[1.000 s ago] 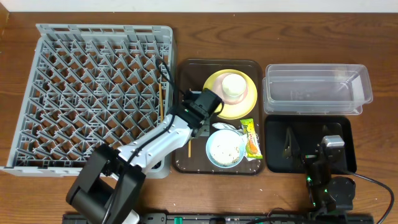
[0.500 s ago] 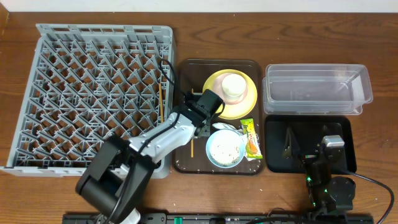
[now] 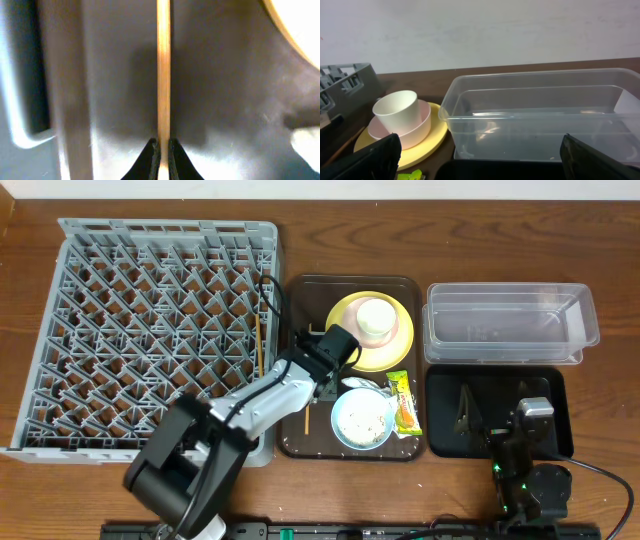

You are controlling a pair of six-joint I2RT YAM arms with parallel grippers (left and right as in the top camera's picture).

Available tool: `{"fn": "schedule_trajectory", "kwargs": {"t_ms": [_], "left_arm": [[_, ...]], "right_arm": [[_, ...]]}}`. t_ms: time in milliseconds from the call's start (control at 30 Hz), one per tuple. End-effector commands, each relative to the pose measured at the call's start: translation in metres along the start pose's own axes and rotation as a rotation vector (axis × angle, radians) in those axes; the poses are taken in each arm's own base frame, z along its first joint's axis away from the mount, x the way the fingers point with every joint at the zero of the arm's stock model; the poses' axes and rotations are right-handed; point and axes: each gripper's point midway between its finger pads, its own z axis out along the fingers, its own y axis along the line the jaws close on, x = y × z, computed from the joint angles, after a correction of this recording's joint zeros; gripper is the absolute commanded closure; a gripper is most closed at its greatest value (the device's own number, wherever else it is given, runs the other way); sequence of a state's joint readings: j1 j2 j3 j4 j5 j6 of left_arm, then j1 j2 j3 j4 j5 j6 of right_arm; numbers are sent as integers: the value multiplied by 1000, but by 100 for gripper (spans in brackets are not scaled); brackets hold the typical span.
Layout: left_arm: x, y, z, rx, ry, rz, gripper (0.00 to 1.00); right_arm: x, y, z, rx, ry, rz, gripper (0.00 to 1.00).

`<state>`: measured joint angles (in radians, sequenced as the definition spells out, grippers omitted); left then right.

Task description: Sort waste into correct bins and load items into the dishwasher

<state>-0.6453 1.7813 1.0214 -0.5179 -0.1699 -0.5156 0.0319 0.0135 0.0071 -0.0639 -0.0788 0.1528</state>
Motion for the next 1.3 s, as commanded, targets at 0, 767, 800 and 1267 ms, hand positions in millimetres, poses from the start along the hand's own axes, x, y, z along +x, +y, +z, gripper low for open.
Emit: {"fn": "schedule_trajectory", "kwargs": {"t_ms": [0,767,800,1267], "left_arm": [[-44,4,-55,11,-172,-15,92],[-51,114,-90,-44,-117,16,92],[-50,115,-87,-49,-106,11,92],[-53,133,-106,-49,-151,-99,43]], "right_arm": [[1,-1,0,2,5,12,1],[2,-1,0,2,6,12,1],[2,-1,0,2,6,12,1],[2,-1,0,2,6,12,1]]}}
